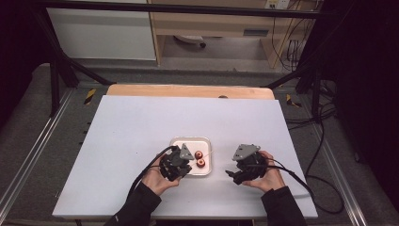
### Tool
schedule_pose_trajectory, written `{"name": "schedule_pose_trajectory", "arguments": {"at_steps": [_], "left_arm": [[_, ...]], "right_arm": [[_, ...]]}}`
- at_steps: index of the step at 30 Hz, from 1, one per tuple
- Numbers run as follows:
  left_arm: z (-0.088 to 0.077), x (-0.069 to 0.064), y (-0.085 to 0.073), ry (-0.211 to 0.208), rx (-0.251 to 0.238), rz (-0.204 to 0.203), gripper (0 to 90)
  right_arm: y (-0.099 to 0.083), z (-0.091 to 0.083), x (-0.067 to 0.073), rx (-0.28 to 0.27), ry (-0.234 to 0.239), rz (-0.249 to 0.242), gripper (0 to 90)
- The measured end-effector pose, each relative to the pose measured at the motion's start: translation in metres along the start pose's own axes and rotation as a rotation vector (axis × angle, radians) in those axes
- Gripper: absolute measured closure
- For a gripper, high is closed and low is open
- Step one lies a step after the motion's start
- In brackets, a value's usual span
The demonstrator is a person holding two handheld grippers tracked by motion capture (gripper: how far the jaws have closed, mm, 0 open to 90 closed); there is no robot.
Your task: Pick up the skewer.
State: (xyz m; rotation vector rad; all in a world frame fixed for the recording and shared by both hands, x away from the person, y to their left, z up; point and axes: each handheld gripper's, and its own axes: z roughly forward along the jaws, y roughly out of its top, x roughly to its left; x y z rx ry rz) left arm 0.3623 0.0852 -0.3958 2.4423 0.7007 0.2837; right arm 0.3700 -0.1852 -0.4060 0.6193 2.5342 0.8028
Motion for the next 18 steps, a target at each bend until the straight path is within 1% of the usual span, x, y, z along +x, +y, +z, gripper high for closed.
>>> {"name": "schedule_pose_trajectory", "arguments": {"at_steps": [1,2,3,4,5,6,7,9,11,14,15,16,17,18], "left_arm": [[0.000,0.000,0.000,0.000,0.000,0.000,88.5],[-0.003,0.001,-0.006,0.026,-0.038,-0.031,88.5],[-0.003,0.001,-0.006,0.026,-0.038,-0.031,88.5],[-0.005,0.001,-0.009,0.029,-0.056,-0.048,88.5],[-0.007,0.002,-0.012,0.037,-0.070,-0.056,88.5],[-0.009,0.003,-0.019,0.053,-0.098,-0.090,88.5],[-0.009,0.003,-0.019,0.053,-0.098,-0.090,88.5],[-0.010,0.005,-0.025,0.057,-0.112,-0.108,88.5],[-0.014,0.006,-0.032,0.067,-0.146,-0.137,88.5],[-0.019,0.006,-0.042,0.075,-0.203,-0.167,88.5],[-0.020,0.005,-0.045,0.079,-0.221,-0.169,88.5],[-0.022,0.004,-0.051,0.081,-0.244,-0.184,88.5],[-0.022,0.004,-0.051,0.081,-0.244,-0.184,88.5],[-0.022,0.004,-0.055,0.087,-0.252,-0.192,88.5]], "right_arm": [[0.000,0.001,0.000,0.003,0.001,0.017,14.2],[0.001,0.001,-0.001,0.000,0.010,0.037,13.7],[0.001,0.002,-0.001,-0.002,0.018,0.058,12.1],[0.002,0.002,-0.002,-0.006,0.022,0.081,10.4],[0.002,0.002,-0.002,-0.006,0.022,0.081,10.4],[0.004,0.003,-0.004,-0.016,0.033,0.120,8.5],[0.004,0.003,-0.004,-0.021,0.032,0.128,7.7],[0.006,0.004,-0.006,-0.031,0.041,0.152,6.0],[0.008,0.005,-0.007,-0.033,0.052,0.185,4.5],[0.009,0.006,-0.007,-0.024,0.060,0.200,3.2],[0.011,0.007,-0.007,-0.012,0.058,0.199,2.6],[0.014,0.009,-0.006,0.005,0.063,0.195,2.3],[0.015,0.009,-0.006,0.008,0.065,0.200,2.2],[0.017,0.009,-0.005,0.006,0.070,0.205,2.2]]}}
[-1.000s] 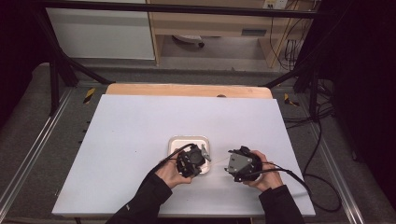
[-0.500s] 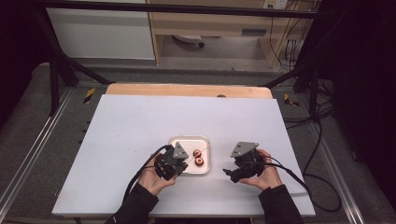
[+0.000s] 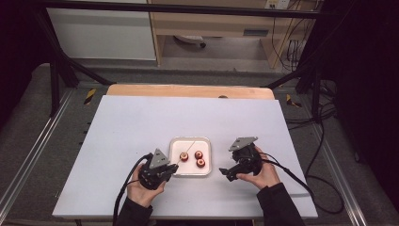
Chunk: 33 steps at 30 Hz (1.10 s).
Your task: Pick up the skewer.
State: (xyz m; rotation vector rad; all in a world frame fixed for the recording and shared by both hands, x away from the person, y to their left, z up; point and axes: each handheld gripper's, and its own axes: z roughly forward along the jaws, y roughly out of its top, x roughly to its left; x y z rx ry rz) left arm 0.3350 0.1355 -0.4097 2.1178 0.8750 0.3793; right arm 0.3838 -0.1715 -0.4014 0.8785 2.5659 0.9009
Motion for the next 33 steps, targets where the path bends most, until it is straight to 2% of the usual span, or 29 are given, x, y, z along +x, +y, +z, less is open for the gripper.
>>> {"name": "schedule_pose_trajectory", "arguments": {"at_steps": [3,8,9,12,15,19,25,27,30,33], "left_arm": [[-0.003,0.000,-0.010,0.008,-0.034,-0.033,88.4],[-0.006,0.001,-0.018,0.009,-0.051,-0.042,88.4],[-0.008,0.002,-0.020,0.007,-0.057,-0.049,88.4],[-0.011,0.005,-0.025,0.003,-0.077,-0.071,88.4],[-0.010,0.008,-0.029,-0.001,-0.076,-0.073,88.4],[-0.011,0.012,-0.034,-0.010,-0.085,-0.083,88.4],[-0.013,0.017,-0.039,-0.008,-0.093,-0.086,88.4],[-0.013,0.018,-0.041,-0.002,-0.095,-0.093,88.4],[-0.014,0.019,-0.042,-0.005,-0.099,-0.092,88.4],[-0.015,0.022,-0.043,-0.003,-0.109,-0.095,88.4]], "right_arm": [[0.007,0.001,0.003,0.001,0.016,0.012,2.2],[0.015,0.003,0.008,0.017,0.037,0.027,2.3],[0.019,0.004,0.010,0.023,0.053,0.046,2.9],[0.024,0.006,0.010,0.030,0.058,0.058,4.0],[0.032,0.010,0.012,0.056,0.063,0.095,6.6],[0.039,0.015,0.015,0.063,0.089,0.122,7.0],[0.047,0.022,0.022,0.069,0.069,0.130,5.9],[0.049,0.026,0.025,0.047,0.073,0.155,6.3],[0.050,0.030,0.028,0.041,0.064,0.164,6.4],[0.055,0.036,0.033,0.073,0.063,0.181,7.0]]}}
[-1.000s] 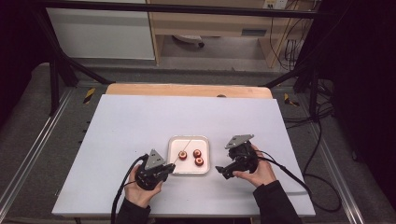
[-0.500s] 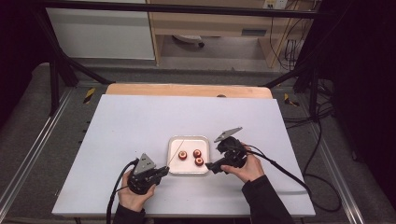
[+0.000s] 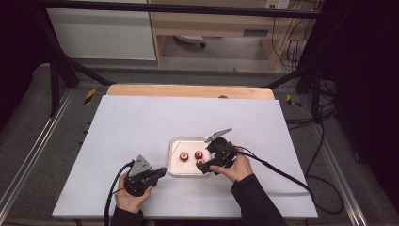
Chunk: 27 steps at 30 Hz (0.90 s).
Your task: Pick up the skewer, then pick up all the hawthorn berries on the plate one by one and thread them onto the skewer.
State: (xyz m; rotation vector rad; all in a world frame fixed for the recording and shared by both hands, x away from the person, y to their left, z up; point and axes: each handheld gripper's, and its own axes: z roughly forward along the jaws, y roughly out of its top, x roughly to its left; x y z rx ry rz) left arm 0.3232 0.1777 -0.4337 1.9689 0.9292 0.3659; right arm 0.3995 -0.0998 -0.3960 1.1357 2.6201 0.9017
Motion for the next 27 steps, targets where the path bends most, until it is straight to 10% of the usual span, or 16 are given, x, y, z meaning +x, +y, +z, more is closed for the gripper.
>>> {"name": "schedule_pose_trajectory", "arguments": {"at_steps": [11,27], "left_arm": [[-0.002,0.003,-0.001,-0.002,-0.006,-0.003,88.4],[-0.002,0.000,-0.002,-0.007,-0.007,0.006,88.4]], "right_arm": [[0.012,0.015,0.009,0.036,0.014,0.069,9.7],[0.017,0.033,0.012,0.174,-0.023,0.129,40.0]]}}
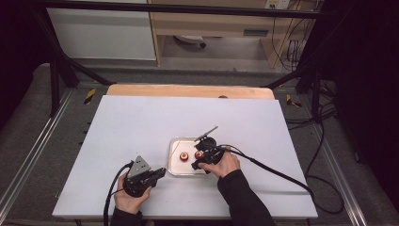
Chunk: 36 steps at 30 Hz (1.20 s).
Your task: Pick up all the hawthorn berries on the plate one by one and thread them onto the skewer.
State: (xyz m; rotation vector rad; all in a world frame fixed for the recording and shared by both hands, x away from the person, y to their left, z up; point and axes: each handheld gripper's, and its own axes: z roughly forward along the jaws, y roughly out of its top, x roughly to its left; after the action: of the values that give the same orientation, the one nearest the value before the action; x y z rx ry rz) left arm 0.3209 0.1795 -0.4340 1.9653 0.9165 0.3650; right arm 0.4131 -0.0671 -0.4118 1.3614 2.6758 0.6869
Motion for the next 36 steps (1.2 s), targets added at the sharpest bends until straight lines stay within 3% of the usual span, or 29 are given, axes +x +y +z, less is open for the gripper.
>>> {"name": "schedule_pose_trajectory", "arguments": {"at_steps": [7,14,26,33,36], "left_arm": [[0.002,-0.002,0.000,0.000,0.002,0.003,88.4],[0.002,-0.002,-0.001,-0.002,0.006,0.003,88.4],[0.002,-0.003,0.000,-0.004,0.005,0.004,88.4],[0.002,-0.005,0.000,-0.010,-0.011,0.006,88.4],[0.001,-0.008,0.001,-0.015,-0.027,0.006,88.4]], "right_arm": [[0.001,0.006,-0.002,0.013,-0.020,-0.004,47.2],[0.003,0.010,-0.004,0.051,-0.017,0.030,55.8],[0.004,0.010,-0.005,0.070,-0.011,0.067,61.0],[0.004,-0.003,-0.006,0.020,0.027,0.070,61.1],[0.004,-0.016,-0.007,-0.038,0.053,0.088,61.0]]}}
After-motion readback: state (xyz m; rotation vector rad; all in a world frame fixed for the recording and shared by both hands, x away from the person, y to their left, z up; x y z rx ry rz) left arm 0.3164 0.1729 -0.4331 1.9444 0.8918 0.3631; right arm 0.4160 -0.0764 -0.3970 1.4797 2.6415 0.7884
